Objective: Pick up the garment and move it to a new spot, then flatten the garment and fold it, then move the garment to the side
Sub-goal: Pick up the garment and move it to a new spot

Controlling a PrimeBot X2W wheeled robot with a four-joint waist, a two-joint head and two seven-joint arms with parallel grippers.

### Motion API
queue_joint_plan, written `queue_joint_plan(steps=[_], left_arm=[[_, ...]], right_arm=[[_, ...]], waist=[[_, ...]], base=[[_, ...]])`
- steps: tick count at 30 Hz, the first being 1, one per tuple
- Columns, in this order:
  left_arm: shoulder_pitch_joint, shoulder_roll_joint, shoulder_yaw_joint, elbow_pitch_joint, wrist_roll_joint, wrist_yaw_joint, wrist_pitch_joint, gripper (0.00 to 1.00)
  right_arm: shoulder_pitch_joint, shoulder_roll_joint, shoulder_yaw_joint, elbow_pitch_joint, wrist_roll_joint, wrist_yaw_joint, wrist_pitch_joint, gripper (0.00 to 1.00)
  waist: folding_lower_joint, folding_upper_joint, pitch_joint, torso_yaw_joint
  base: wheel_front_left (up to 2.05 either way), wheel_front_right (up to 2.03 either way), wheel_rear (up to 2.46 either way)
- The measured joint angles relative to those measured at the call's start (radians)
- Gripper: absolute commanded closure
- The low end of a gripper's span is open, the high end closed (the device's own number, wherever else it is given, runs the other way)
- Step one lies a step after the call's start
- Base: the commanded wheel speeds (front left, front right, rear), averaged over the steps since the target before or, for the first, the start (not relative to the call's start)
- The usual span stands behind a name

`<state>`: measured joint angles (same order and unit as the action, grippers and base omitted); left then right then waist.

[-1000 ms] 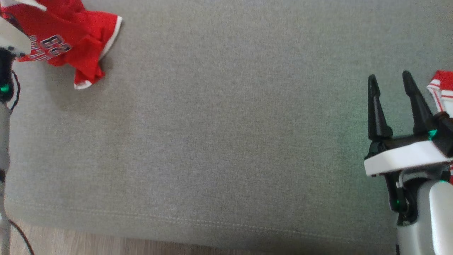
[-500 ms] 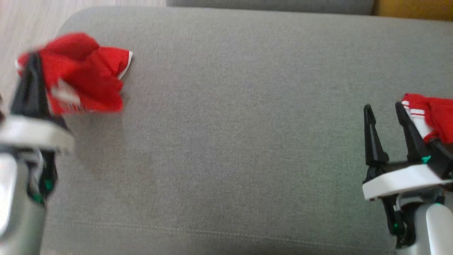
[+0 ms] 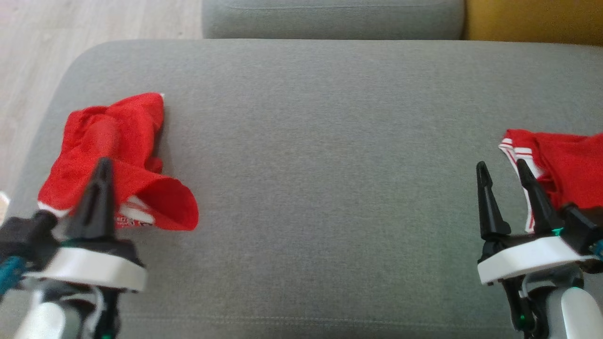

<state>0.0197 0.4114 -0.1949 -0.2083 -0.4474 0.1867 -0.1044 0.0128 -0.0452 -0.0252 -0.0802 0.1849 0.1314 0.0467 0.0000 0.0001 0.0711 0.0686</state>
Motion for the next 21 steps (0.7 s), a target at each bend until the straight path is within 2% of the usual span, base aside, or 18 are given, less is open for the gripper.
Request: queue_joint_plan(steps=[3,7,14,21], left_arm=[[-0.006,-0.013,-0.048,-0.017,0.000,-0.012,0.015,1.00],[-0.048,-0.048,-0.133,-0.001,0.000,-0.057,0.026,1.00],[-0.244,-0.115,-0.252,0.092,0.008,-0.145,0.041,1.00],[-0.419,-0.205,-0.358,0.178,0.032,-0.223,0.041,1.00]], right_arm=[[0.000,0.000,0.005,-0.001,0.000,0.000,0.000,0.00],[-0.003,0.000,0.015,-0.006,0.004,0.000,0.000,0.00],[-0.025,0.000,0.032,-0.017,0.026,0.000,-0.018,0.00],[-0.047,0.000,0.040,-0.014,0.036,0.000,-0.039,0.00]], waist=[[0.0000,0.0000,0.001,-0.022],[0.0000,0.0000,0.015,-0.065],[0.0000,0.0000,0.061,-0.165],[0.0000,0.0000,0.122,-0.269]], base=[[0.00,0.00,0.00],[0.00,0.00,0.00],[0.00,0.00,0.00],[0.00,0.00,0.00]])
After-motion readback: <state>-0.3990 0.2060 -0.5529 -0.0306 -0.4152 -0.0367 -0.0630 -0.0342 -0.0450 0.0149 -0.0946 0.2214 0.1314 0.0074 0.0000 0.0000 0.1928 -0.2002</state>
